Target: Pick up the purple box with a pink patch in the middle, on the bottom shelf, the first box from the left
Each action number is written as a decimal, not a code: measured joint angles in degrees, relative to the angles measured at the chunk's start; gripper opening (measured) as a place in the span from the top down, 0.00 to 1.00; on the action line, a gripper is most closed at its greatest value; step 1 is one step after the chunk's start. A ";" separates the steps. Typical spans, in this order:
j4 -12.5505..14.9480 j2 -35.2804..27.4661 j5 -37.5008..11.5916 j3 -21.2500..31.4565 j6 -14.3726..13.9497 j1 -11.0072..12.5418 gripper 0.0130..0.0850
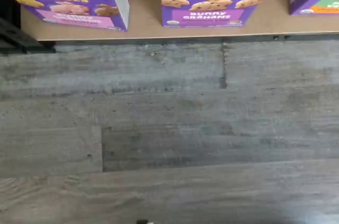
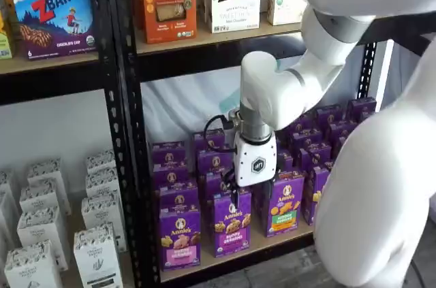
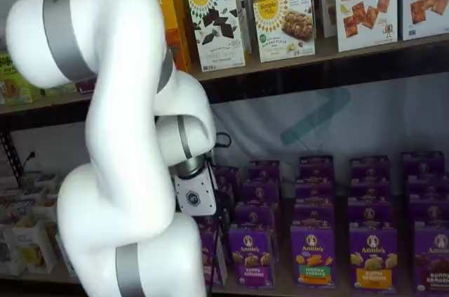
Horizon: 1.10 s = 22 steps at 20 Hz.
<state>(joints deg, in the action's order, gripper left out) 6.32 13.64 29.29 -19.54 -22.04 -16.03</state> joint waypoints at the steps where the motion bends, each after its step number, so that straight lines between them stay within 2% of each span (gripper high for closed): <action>1: 0.07 -0.85 -0.52 -0.39 -0.22 -0.15 0.00; 5: -0.10 -3.94 -1.90 -1.94 -0.54 -0.57 0.00; 8: -1.61 -6.15 -2.70 -2.94 0.48 -0.88 0.00; 12: -2.09 -9.19 -3.70 -4.15 0.53 -1.23 0.00; 18: 1.62 -15.25 -6.75 -6.81 -4.12 -2.43 0.00; 22: 0.97 -19.65 -7.95 -9.52 -4.42 -3.30 0.00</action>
<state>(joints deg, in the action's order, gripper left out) 7.29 -6.00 21.33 -29.06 -26.46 -19.33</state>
